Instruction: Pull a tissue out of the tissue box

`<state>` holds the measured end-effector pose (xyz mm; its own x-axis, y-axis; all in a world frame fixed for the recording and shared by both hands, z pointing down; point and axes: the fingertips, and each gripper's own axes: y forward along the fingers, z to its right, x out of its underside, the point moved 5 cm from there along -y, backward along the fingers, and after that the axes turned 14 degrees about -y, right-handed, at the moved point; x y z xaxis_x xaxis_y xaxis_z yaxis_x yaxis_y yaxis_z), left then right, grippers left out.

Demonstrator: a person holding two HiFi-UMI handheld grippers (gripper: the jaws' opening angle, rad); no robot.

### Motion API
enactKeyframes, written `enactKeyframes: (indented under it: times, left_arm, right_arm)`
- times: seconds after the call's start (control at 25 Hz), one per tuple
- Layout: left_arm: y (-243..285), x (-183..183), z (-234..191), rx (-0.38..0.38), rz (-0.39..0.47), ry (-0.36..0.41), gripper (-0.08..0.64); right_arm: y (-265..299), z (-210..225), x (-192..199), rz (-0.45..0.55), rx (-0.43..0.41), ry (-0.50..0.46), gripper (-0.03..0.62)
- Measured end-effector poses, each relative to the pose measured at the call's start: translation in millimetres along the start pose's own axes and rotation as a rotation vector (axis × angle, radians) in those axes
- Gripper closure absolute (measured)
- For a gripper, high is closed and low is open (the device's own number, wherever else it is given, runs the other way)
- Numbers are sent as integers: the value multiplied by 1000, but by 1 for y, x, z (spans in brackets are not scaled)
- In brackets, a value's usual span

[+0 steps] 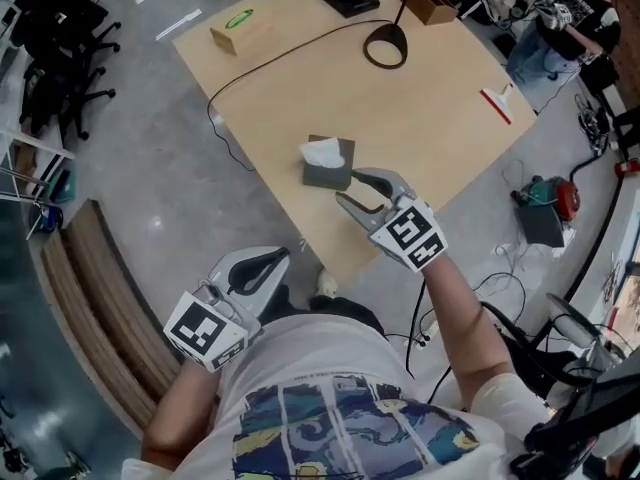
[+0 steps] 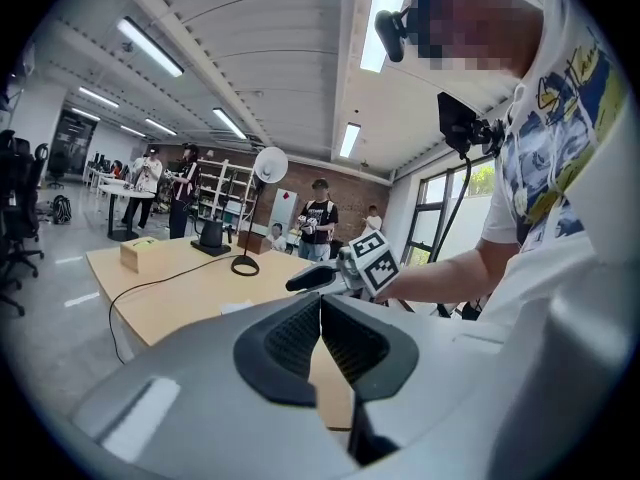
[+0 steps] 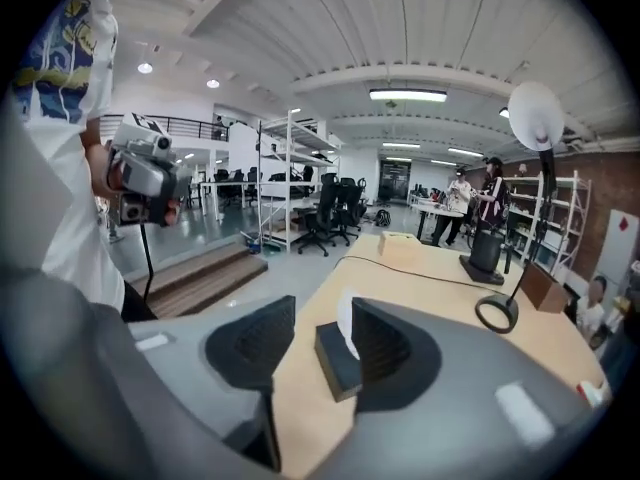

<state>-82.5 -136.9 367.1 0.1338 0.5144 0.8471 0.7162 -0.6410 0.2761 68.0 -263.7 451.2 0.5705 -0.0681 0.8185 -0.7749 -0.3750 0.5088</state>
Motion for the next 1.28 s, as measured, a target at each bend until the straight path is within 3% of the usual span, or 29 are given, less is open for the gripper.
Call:
enactKeyframes:
  times: [0.44, 0.84, 1.04, 1.2, 1.28]
  left_arm:
    - [-17, -22, -41, -35, -30, 1, 554]
    - [-30, -21, -59, -100, -28, -32, 554]
    - [-31, -21, -64, -114, -29, -44, 554]
    - [-27, -24, -65, -106, -24, -44, 554]
    - [-25, -25, -63, -97, -23, -42, 554]
  right_arm:
    - [96, 60, 33, -154, -84, -78, 395]
    - [138, 63, 54, -228, -252, -75, 356]
    - [140, 59, 59, -246, -288, -54, 356]
    - [137, 54, 60, -242, -291, -52, 391]
    - [133, 52, 60, -242, -270, -62, 458]
